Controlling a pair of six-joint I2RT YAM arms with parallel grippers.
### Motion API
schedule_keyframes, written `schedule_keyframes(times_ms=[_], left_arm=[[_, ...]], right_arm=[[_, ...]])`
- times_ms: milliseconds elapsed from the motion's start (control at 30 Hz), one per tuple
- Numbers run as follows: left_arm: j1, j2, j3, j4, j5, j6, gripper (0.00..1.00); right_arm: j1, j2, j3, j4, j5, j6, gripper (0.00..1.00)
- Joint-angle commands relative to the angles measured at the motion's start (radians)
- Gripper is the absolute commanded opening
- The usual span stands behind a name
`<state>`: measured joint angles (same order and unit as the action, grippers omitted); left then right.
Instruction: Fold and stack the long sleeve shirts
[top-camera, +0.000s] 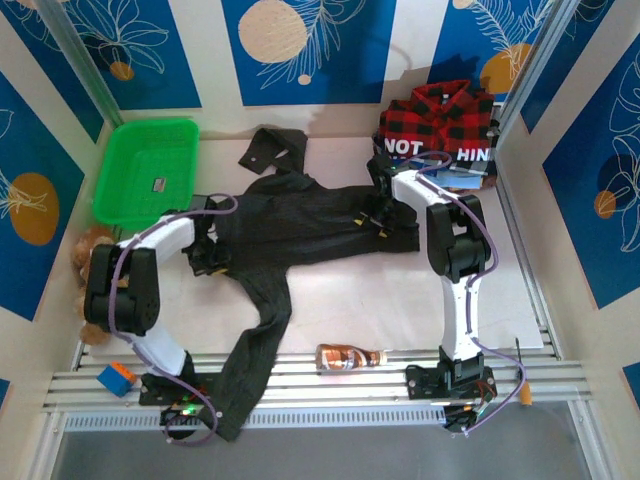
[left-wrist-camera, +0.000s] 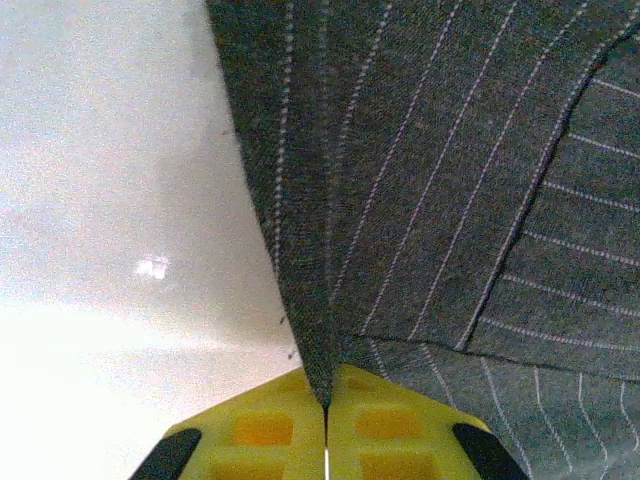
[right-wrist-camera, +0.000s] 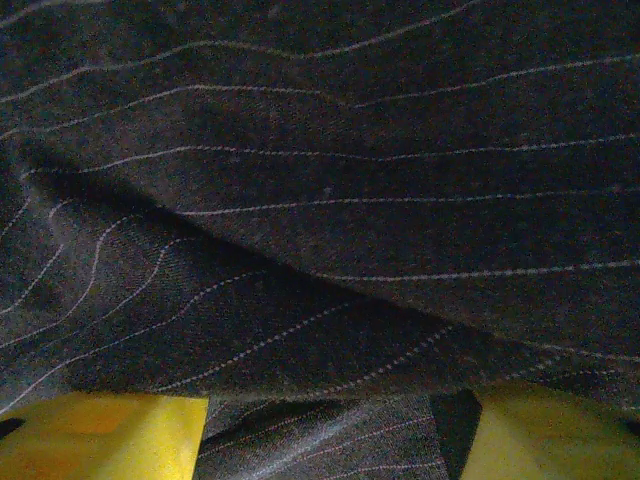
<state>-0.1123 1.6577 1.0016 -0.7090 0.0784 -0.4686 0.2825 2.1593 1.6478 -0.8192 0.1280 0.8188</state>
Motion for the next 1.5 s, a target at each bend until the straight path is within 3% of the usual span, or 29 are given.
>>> schedule_keyframes(times_ms=[0,200,267,500,600,767,1067,1300,1467], left_arm=[[0.038,-0.074,-0.052,0.042,0.028,0.05,0.09],[0.087,-0.112,-0.072,-0.037,-0.01,0.028,0.09],[0.093,-0.132,-0.08,-0.05,-0.01,0.008,0.13],[0.085,-0.307,-0.123,-0.035,0.118,-0.132,0.55],[0.051,-0.371,-0.132,-0.031,0.196,-0.218,0.62],[-0.01,-0.378,-0.179,-0.02,0.309,-0.351,0.61],[-0.129,-0.228,-0.118,-0.038,0.252,-0.387,0.59],[-0.161,-0.118,-0.09,-0.006,0.227,-0.4,0.58],[-0.169,-0.098,-0.094,-0.027,0.2,-0.377,0.49]], right_arm=[[-0.024,0.053,0.006,-0.046,0.038,0.069,0.62],[-0.036,0.036,-0.023,-0.042,0.04,0.1,0.62],[-0.034,0.029,-0.029,-0.031,0.022,0.096,0.62],[-0.022,-0.016,-0.047,0.003,-0.02,0.064,0.64],[-0.01,-0.056,-0.05,0.024,-0.037,0.034,0.67],[0.013,-0.105,-0.016,0.003,-0.036,-0.039,0.68],[0.072,-0.128,-0.026,-0.016,-0.01,-0.125,0.67],[0.081,-0.141,-0.087,0.01,-0.006,-0.134,0.67],[0.067,-0.149,-0.122,0.019,0.002,-0.136,0.67]])
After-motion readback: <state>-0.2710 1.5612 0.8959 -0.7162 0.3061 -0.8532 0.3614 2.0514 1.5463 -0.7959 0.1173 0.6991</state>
